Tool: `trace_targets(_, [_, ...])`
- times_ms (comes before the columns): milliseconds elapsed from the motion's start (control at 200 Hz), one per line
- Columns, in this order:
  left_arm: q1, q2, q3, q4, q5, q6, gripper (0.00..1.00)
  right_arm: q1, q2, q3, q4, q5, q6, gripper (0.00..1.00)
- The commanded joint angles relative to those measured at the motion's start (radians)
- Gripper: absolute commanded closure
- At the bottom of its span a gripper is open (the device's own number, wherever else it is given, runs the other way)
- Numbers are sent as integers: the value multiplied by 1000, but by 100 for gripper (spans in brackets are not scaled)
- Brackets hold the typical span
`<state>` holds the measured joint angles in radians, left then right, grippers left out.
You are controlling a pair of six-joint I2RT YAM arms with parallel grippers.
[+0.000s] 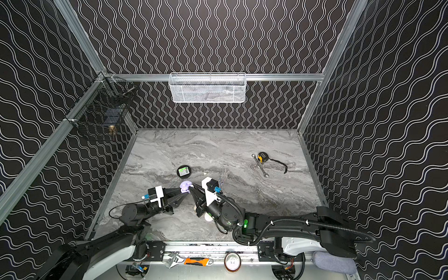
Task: Insert wireless bluetooth earbuds into charging case
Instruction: Insert the wireless bluetooth earbud into the charging case.
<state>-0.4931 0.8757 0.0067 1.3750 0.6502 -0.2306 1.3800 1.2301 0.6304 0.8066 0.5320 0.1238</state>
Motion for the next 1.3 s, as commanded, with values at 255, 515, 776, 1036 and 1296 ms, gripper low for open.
trace_targets(255, [-20,-37,0,-36,-3,45,100,1,20,-4,116,-57,-38,84])
trace_targets(515, [-22,-39,4,-43,-5,45,100,1,20,-11,114,-47,-38,84])
trace_targets(776, [-22,-42,3,-48,-6,47,100,1,63,15,130,-35,-60,85])
trace_targets(1036, [-21,-47,4,-57,-7,47,100,1,102,44,137,-10,-91,85])
trace_targets(1296, [-23,-51,6,-64,-12,45,100,1,116,27,172,1,-117,85])
